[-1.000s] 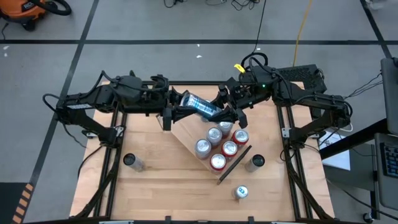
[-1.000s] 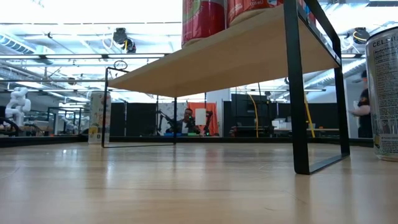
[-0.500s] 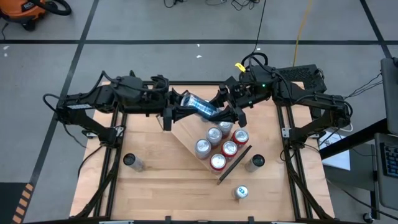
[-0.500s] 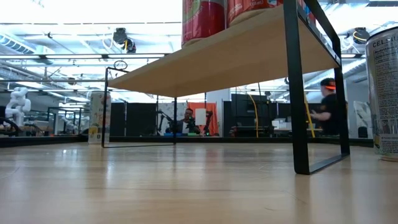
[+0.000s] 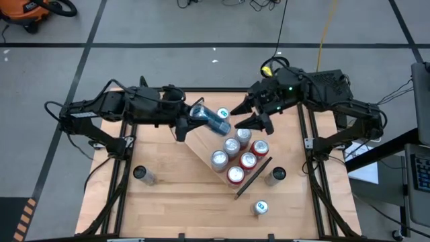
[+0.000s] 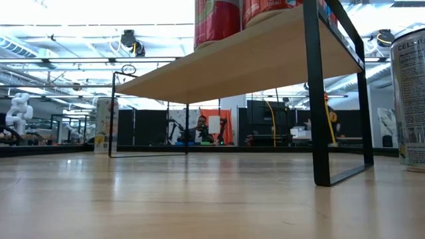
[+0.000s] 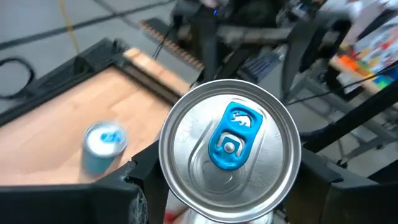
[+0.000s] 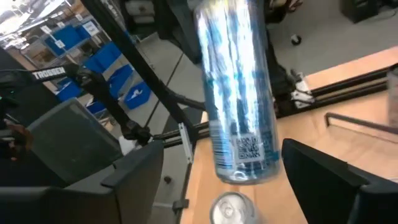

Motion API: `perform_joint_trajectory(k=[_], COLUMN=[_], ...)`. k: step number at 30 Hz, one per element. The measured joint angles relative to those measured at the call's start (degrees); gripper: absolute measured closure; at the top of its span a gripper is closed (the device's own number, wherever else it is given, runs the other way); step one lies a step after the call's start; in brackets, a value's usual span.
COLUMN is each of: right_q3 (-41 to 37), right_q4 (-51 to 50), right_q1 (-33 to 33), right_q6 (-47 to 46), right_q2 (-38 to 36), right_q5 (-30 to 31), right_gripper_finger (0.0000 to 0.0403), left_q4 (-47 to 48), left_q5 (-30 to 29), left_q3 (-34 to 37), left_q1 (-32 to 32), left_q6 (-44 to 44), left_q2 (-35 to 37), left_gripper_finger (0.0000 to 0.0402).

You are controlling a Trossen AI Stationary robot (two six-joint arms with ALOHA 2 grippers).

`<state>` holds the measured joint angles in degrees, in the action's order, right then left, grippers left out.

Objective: Place canned beverage on shelf
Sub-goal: Put the left blue soda can on the shelf aligned with the other blue soda can

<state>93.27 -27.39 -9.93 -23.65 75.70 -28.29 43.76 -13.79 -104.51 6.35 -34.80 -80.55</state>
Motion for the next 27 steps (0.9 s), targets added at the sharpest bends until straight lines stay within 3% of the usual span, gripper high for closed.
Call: perform_joint_trajectory(k=[6, 13, 18, 27], right_q3=[0.0, 0.0, 0.0, 0.0], right_q4=[-3.0, -14.0, -21.1, -27.0], right_q1=[-2.1, -3.6, -3.7, -3.7], right_q6=[1.9, 6.2, 6.8, 6.8], right_q2=[-3.0, -8.1, -10.5, -11.3], right_q5=[1.7, 8.2, 14.8, 19.7], right_gripper_finger=[0.0099, 0.0099, 0.0099, 0.0099], left_q4=[3.5, 7.4, 13.2, 15.1], left_q5=[0.0, -1.9, -3.3, -6.3], left_q3=[0.0, 0.0, 0.0, 0.0], left_q1=[0.0, -0.1, -0.2, -0.1], left_q6=[-2.5, -5.3, -7.6, -6.4], left_q2=[0.0, -0.1, -2.2, -7.6], left_gripper_finger=[0.0172, 0.0171, 0.0171, 0.0171])
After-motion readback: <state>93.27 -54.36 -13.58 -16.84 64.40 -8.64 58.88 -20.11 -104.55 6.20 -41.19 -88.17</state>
